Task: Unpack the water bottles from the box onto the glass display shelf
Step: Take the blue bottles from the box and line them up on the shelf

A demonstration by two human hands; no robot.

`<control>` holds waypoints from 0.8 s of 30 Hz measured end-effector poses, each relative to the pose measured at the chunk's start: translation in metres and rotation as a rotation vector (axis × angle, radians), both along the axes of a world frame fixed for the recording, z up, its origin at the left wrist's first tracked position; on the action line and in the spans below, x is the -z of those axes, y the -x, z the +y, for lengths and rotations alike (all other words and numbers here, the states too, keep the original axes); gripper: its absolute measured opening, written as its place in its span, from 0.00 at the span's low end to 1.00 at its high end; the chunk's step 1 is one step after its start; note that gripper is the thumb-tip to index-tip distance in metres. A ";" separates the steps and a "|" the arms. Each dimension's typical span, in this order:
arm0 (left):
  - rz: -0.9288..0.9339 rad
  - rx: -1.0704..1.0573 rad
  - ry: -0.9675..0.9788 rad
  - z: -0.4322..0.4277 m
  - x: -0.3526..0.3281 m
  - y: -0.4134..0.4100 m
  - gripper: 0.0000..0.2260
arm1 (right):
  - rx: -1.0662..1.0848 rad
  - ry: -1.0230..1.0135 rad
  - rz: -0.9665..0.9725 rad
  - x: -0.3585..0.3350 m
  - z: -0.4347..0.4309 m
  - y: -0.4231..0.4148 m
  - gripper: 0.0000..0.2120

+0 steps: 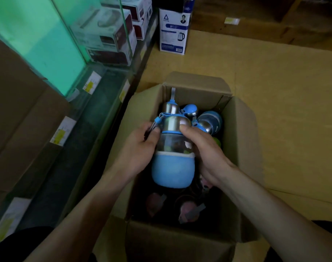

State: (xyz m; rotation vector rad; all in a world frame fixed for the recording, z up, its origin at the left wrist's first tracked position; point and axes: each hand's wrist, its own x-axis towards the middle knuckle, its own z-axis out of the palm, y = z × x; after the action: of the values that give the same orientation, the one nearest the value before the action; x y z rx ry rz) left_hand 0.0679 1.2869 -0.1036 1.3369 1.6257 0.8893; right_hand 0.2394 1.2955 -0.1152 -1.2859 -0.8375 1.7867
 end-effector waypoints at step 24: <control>-0.518 0.038 0.383 -0.021 -0.004 -0.025 0.31 | -0.317 0.207 0.008 -0.010 -0.007 -0.031 0.25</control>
State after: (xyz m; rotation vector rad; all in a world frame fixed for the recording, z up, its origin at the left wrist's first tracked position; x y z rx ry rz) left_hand 0.0925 1.2660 -0.0993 0.7876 1.2752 0.7711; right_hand 0.2706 1.2887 -0.1057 -1.3314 -0.9101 2.1748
